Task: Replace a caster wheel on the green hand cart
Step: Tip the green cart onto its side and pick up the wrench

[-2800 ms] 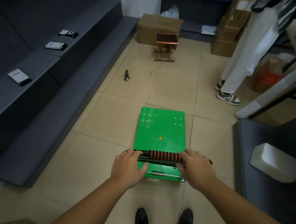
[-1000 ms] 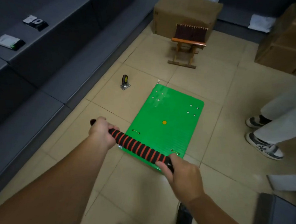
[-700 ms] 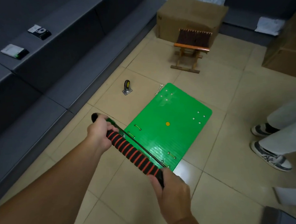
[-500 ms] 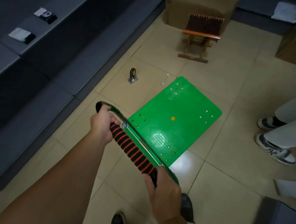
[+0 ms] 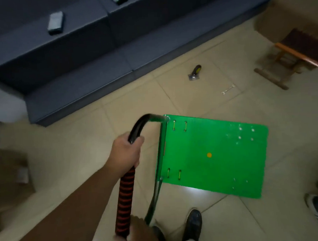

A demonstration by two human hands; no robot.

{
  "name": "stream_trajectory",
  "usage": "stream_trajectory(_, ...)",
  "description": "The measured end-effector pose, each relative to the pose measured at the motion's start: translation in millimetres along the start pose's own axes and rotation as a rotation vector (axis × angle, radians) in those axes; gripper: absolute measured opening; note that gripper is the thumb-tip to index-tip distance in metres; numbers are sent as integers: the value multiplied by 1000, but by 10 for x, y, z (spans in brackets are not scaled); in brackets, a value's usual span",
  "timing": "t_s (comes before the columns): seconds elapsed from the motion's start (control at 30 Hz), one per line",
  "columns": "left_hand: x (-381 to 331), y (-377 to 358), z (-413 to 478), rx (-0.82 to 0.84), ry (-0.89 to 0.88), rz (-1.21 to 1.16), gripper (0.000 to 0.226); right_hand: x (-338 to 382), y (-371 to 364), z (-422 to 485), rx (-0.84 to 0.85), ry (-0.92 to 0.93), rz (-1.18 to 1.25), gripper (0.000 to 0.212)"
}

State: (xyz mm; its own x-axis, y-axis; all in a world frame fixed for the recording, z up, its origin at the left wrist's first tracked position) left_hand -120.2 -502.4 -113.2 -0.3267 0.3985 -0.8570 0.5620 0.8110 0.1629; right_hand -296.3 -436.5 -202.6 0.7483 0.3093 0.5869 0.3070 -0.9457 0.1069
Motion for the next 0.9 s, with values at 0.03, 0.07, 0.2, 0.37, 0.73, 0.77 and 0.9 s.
stream_trajectory(0.03, 112, 144, -133, 0, -5, 22, 24, 17, 54, -25, 5, 51, -38, 42)
stream_trajectory(0.07, 232, 314, -270, -4, -9, 39, 24, 4, 158, -76, -60, 89, 2, 29)
stream_trajectory(0.2, 716, 815, -738, -42, -8, 52, 21, 76, 951, 55, -406, -52, 528, 30)
stream_trajectory(0.37, 1230, 1091, -1211, -1, -27, 71, 25, 562, 1109, 470, -322, -69, 827, 61)
stream_trajectory(0.73, 1275, 1539, -1388, 90, -59, 270, 64, 366, 201, 724, -266, -87, 518, 34)
stream_trajectory(0.77, 1214, 1431, -1165, 58, -113, 357, 67, 322, 163, 719, -246, -64, 446, 36)
stream_trajectory(0.9, 1308, 863, -480, 151, 110, 728, 77, -226, 552, 686, -331, -26, -79, 37)
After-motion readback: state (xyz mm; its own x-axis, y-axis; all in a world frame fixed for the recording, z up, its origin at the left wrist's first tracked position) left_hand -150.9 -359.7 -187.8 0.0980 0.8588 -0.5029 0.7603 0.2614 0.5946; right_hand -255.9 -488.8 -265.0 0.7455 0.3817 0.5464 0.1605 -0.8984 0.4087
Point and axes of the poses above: each hand's wrist, its own z-axis towards the middle knuckle, its own y-axis out of the back of the hand, x = y × z, the point moved 2 cm from there along z, towards the middle knuckle, and after that the axes turned 12 degrees about -z, right-handed, at the moved point
